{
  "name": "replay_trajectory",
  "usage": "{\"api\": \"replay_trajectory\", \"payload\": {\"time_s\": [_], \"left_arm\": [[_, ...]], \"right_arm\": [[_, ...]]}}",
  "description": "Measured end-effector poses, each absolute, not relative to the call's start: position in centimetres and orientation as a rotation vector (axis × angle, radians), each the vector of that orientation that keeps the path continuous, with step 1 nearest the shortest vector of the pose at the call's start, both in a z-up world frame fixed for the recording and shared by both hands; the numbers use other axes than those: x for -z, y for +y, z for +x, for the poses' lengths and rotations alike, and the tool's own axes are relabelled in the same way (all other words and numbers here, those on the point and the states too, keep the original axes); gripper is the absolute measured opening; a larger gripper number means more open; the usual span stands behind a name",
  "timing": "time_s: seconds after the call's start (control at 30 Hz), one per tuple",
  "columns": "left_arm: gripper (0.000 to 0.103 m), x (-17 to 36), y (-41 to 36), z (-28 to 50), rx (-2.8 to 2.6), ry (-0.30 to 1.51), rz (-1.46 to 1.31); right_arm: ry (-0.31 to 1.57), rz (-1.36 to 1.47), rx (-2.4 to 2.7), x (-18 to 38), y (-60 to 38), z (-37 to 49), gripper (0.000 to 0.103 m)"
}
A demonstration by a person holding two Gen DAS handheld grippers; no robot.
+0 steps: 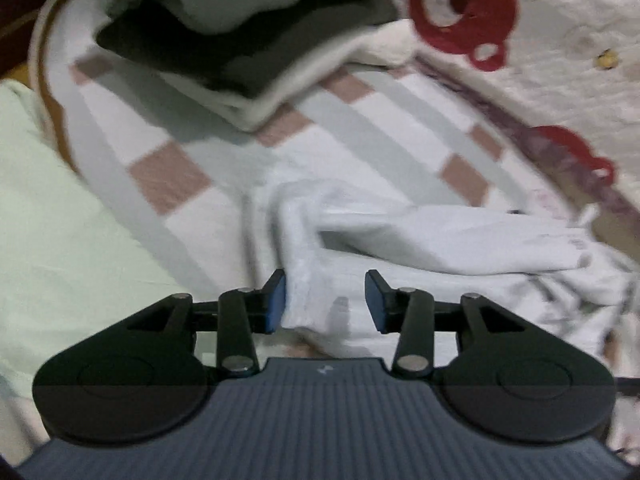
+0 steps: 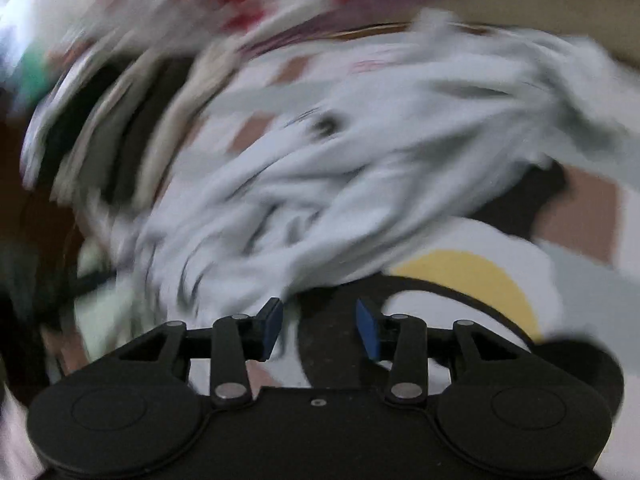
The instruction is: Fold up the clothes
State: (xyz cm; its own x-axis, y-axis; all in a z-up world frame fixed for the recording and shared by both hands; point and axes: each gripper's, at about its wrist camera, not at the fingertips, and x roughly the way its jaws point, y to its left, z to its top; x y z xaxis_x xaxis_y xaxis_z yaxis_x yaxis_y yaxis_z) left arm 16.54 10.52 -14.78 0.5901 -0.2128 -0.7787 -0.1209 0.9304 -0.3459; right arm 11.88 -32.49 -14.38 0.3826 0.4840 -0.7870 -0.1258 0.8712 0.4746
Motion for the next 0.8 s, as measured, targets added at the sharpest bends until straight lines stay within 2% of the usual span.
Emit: {"api": "replay_trajectory", "payload": {"time_s": [0.07,0.13,0.2,0.27,0.37,0.43,0.47,0.53,0.7,0.8], "left_arm": [[0.043,14.7,9.9,16.3,0.112,0.928,-0.441],[0.048,14.4,9.0,16.2,0.178,0.907,-0.458],[0.050,14.0,7.6,16.0,0.243,0.896,-0.423],[0.050,13.6,6.2,15.9,0.297,0.895,-0.374],[0.050,13.4,4.4,15.8,0.367,0.904,-0.332],[0.052,13.5,2.9,15.5,0.406,0.916,-0.268],[0.057,13.6,2.1,15.2,0.424,0.922,-0.229],[0.060,13.8,0.6,14.8,0.458,0.933,-0.151],[0.061,14.5,-2.7,14.1,0.468,0.946,0.061],[0.059,15.7,-2.0,14.9,0.414,0.973,0.050]], "right_arm": [[1.117,0.110,-0.494,14.8,-28.8,12.7,0.034],[1.080,-0.056,-0.540,15.6,-26.6,13.6,0.034],[1.090,0.012,-0.577,16.3,-26.9,14.0,0.034],[1.116,0.090,-0.567,17.5,-27.4,14.4,0.037],[1.108,0.044,-0.573,18.3,-26.4,13.9,0.039],[1.103,0.014,-0.577,18.9,-25.7,13.6,0.046],[1.101,-0.002,-0.578,19.2,-25.3,13.4,0.049],[1.079,-0.113,-0.596,19.7,-24.0,13.0,0.050],[1.046,-0.147,-0.612,19.7,-23.5,12.1,0.051],[1.031,-0.139,-0.623,19.7,-23.5,11.7,0.050]]}}
